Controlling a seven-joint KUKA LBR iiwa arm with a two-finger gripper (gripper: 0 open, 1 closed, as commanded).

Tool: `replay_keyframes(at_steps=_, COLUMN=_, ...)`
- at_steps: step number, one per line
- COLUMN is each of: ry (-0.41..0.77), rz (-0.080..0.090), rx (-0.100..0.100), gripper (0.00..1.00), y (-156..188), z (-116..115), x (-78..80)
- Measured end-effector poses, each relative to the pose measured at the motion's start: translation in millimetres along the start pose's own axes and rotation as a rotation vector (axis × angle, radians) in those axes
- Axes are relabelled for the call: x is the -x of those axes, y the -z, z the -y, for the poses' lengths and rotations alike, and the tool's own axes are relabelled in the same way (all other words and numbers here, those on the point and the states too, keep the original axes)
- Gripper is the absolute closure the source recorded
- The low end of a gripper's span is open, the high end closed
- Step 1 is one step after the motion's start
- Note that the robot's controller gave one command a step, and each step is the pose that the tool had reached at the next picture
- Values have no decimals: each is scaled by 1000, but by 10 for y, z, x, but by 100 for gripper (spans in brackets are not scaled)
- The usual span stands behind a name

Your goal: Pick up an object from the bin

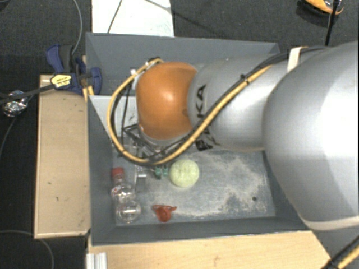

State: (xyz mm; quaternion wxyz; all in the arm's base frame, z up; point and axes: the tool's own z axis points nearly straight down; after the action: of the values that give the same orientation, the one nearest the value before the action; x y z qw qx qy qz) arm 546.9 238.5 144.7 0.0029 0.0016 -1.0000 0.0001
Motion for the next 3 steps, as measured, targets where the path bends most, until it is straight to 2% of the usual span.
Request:
replay_keyframes(at_steps=1, ry=-5, rz=8, rx=2, gripper=0, y=47, z=10, x=21)
replay_keyframes(at_steps=2, ry=104, rz=6, rx=3, gripper=0, y=103, z=201, x=-174)
replay_keyframes(at_steps=3, ry=317, rz=2, rx=-1, gripper=0, y=568, z=456, x=-21)
